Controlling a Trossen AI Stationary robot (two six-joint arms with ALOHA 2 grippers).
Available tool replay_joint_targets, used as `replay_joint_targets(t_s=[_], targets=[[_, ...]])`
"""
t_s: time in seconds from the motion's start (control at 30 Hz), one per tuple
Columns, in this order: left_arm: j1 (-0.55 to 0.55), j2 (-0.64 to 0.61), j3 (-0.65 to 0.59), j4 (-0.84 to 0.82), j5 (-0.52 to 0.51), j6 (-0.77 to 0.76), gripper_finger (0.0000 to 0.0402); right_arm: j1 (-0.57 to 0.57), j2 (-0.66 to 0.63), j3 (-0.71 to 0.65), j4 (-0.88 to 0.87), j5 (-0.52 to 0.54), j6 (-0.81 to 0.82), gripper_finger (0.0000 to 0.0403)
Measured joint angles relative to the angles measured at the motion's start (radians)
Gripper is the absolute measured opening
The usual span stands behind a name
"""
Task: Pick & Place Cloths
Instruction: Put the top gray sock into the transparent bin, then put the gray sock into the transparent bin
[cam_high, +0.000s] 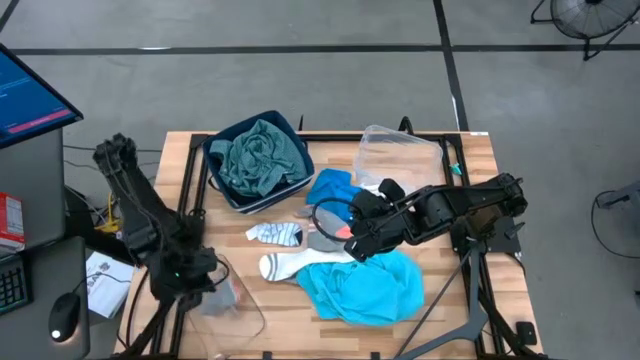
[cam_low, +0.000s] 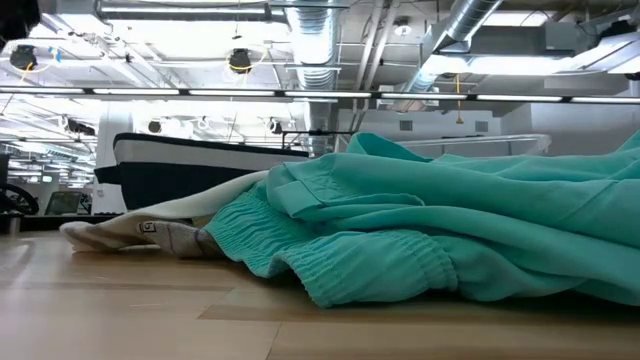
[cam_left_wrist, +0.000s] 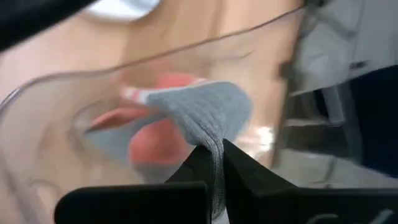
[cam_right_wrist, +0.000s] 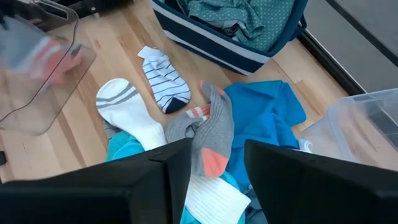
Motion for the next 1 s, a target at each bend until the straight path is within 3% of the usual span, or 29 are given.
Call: replay_joint_targets(t_s=[0.2, 0.33, 0.63, 0.83, 1.0], targets=[[0.000, 0.085, 0.000, -0.014, 0.141, -0.013, 0.0008, 0.000, 0.004, 0.000, 0.007, 0.000, 0.000, 0.0147], [0.000, 0.122, 0.000, -0.014, 0.168, 0.001, 0.0040, -0.008, 0.029, -0.001, 0.004, -0.002, 0.000, 0.0179], [0.000, 0.134, 0.000, 0.009, 0.169, 0.060, 0.0190, -0.065, 0.176, 0.000, -0.001, -0.031, -0.059, 0.0286], [0.000, 0.134, 0.000, 0.023, 0.192, 0.050, 0.0299, -0.118, 0.299, 0.001, 0.017, -0.131, -0.192, 0.0296], [0.014, 0.134, 0.000, 0.022, 0.190, -0.016, 0.0334, -0.154, 0.389, 0.000, 0.086, -0.251, -0.324, 0.0295]])
